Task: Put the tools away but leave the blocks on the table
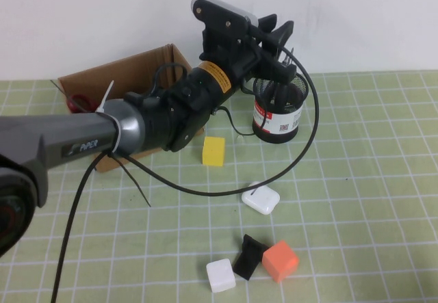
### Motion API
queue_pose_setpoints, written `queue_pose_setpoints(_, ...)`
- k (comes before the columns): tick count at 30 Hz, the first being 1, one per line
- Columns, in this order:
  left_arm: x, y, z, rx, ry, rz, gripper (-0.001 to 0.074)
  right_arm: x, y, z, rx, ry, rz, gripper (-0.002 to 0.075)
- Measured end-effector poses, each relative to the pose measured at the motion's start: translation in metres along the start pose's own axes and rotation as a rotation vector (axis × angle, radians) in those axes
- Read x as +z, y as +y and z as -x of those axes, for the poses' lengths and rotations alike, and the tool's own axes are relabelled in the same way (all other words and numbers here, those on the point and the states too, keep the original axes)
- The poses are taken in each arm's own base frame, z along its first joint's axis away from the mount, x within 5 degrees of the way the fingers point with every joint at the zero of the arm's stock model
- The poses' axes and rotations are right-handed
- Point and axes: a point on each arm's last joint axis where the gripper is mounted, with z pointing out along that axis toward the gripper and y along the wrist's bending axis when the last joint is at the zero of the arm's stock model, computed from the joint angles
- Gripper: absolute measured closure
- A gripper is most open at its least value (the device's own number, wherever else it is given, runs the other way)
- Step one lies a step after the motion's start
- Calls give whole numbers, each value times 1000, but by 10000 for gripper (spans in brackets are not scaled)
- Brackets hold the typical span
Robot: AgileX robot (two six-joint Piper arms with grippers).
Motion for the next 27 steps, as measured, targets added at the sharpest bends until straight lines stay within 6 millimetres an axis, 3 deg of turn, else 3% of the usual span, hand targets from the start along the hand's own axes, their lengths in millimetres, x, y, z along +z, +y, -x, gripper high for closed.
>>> queue_pose_setpoints(9,-4,-1,5,-65,146,1,549,0,0,0,0,0,0,736)
queue_pose_setpoints(13,-12,-3,30,49,201,-20,674,0,0,0,0,0,0,736)
queue_pose_setpoints(16,-23,-2,58,146,232,-9,718,0,0,0,0,0,0,736)
queue_pose_setpoints(21,-54,1,93,261,289,38,735,0,0,0,0,0,0,736)
queue_pose_setpoints(27,-108,-3,104,273,325,57,735,0,0,0,0,0,0,736)
